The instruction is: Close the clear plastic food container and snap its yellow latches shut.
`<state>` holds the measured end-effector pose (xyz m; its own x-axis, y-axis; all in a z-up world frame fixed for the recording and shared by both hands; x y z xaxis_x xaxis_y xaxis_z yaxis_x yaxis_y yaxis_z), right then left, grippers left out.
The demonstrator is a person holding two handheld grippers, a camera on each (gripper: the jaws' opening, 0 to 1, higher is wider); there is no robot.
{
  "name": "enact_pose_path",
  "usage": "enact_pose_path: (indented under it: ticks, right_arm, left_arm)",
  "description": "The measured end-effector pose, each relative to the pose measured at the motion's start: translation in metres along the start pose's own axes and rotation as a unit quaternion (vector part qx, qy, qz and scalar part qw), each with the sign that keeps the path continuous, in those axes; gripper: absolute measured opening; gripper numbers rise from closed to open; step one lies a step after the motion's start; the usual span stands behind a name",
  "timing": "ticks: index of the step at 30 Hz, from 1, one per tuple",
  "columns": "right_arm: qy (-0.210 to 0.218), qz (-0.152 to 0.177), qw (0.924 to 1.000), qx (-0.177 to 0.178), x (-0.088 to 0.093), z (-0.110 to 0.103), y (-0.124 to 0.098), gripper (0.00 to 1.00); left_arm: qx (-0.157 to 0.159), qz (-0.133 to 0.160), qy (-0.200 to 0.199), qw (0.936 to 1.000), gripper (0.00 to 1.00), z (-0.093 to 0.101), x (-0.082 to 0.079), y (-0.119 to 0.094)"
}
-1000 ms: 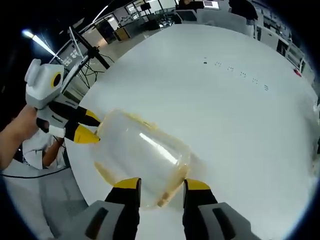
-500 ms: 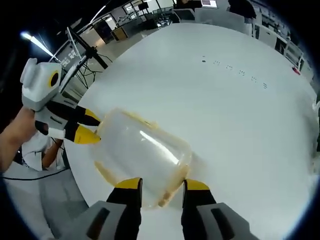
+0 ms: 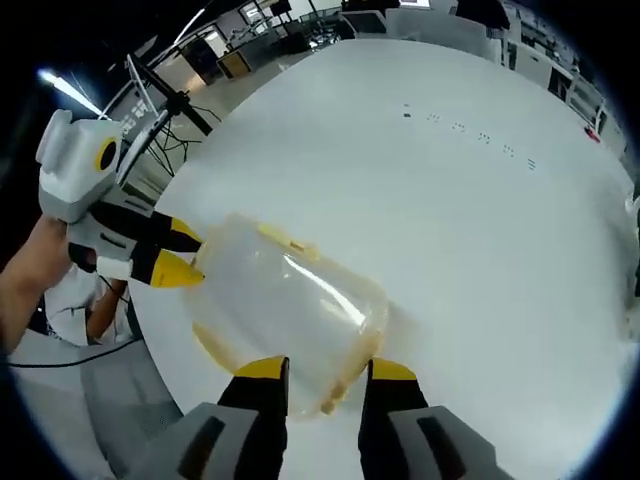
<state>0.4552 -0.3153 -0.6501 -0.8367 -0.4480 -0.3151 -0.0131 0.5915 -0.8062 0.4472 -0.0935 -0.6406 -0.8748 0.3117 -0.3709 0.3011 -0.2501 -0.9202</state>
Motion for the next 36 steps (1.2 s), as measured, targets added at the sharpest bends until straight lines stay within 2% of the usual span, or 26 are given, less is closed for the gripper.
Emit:
enact_pose_path:
  ticks: [10, 21, 26, 29, 32, 33, 36]
  right_arm:
    - [0.036, 0.011, 0.9993, 0.001, 0.006, -0.005, 0.002, 0.24]
    - [0.036, 0.021, 0.9991, -0.002, 0.009, -0.005, 0.002, 0.26]
    - [0.042, 0.022, 0.9989, -0.003, 0.009, -0.004, 0.001, 0.27]
    - [0.038, 0.025, 0.9989, -0.009, 0.010, -0.002, 0.000, 0.28]
    - [0.028, 0.018, 0.9994, -0.005, 0.009, -0.002, 0.000, 0.29]
    - [0.011, 0.009, 0.9999, 0.004, 0.008, -0.004, -0.002, 0.28]
    - [0.003, 0.001, 0.9999, 0.011, 0.007, -0.005, -0.004, 0.25]
  left_arm:
    - [0.004, 0.005, 0.010, 0.9999, 0.18, -0.007, 0.000, 0.003]
    - [0.013, 0.012, 0.023, 0.9996, 0.18, -0.009, 0.002, 0.005]
    - [0.016, 0.006, 0.020, 0.9997, 0.19, -0.011, 0.001, 0.006]
    - [0.018, 0.010, 0.022, 0.9995, 0.21, -0.010, 0.002, 0.006]
    - [0.023, 0.026, 0.037, 0.9987, 0.22, -0.012, 0.003, 0.006]
    - [0.021, 0.028, 0.037, 0.9987, 0.24, -0.010, 0.003, 0.007]
    - [0.019, 0.022, 0.040, 0.9988, 0.33, -0.011, 0.002, 0.009]
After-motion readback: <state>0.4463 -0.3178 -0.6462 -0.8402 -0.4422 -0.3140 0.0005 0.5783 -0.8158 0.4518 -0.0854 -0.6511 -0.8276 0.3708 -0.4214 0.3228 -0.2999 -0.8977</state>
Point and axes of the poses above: the point that each gripper's makers call its tool centre point, and the gripper's own axes: y roughly forward along the fingers, z roughly to its right, x roughly out of its underside, the point moved 10 cm from there along -y, roughly backward along the fingers, and after that the axes turned 12 degrees about -x, right-handed, at the moved point
